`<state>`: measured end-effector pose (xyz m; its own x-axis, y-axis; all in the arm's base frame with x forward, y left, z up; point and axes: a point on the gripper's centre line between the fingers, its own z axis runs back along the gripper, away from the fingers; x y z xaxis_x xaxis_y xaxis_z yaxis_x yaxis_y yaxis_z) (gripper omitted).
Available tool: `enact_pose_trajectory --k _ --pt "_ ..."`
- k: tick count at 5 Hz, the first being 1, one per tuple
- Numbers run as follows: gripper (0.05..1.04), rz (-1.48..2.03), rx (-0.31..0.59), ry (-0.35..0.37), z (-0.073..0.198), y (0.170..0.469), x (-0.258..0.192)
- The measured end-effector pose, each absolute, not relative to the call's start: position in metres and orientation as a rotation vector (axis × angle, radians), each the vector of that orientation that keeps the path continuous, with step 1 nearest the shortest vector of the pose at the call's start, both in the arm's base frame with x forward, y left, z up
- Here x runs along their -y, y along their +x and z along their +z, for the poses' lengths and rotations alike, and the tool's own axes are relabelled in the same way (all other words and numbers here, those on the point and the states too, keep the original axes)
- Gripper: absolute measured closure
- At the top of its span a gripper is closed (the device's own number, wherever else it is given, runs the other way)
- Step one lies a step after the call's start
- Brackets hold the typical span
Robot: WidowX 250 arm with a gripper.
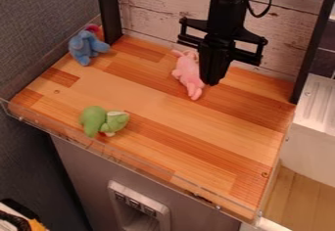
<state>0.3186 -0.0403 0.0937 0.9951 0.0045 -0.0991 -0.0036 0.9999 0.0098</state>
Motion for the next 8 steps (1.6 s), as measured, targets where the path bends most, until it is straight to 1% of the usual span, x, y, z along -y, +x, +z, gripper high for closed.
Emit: enact_pose_trajectory --k 1,2,4,5,6,7,8 --pt "1.019 0.009 -0.115 0.004 0.09 0.329 0.023" --pt "1.019 0.042 -0.109 -0.007 0.095 0.351 -0.018" --pt "1.016 0.052 -0.104 -0.027 0.088 0.383 -0.105" --pt "0.991 0.043 -0.103 -0.035 0.082 0.395 -0.145" --pt "0.821 0.015 -0.12 -0.048 0.079 0.395 -0.168" --pt "0.57 -0.006 -0.127 -0.054 0.078 0.394 -0.171" --pt "0.282 -0.008 -0.127 -0.058 0.078 0.393 -0.173"
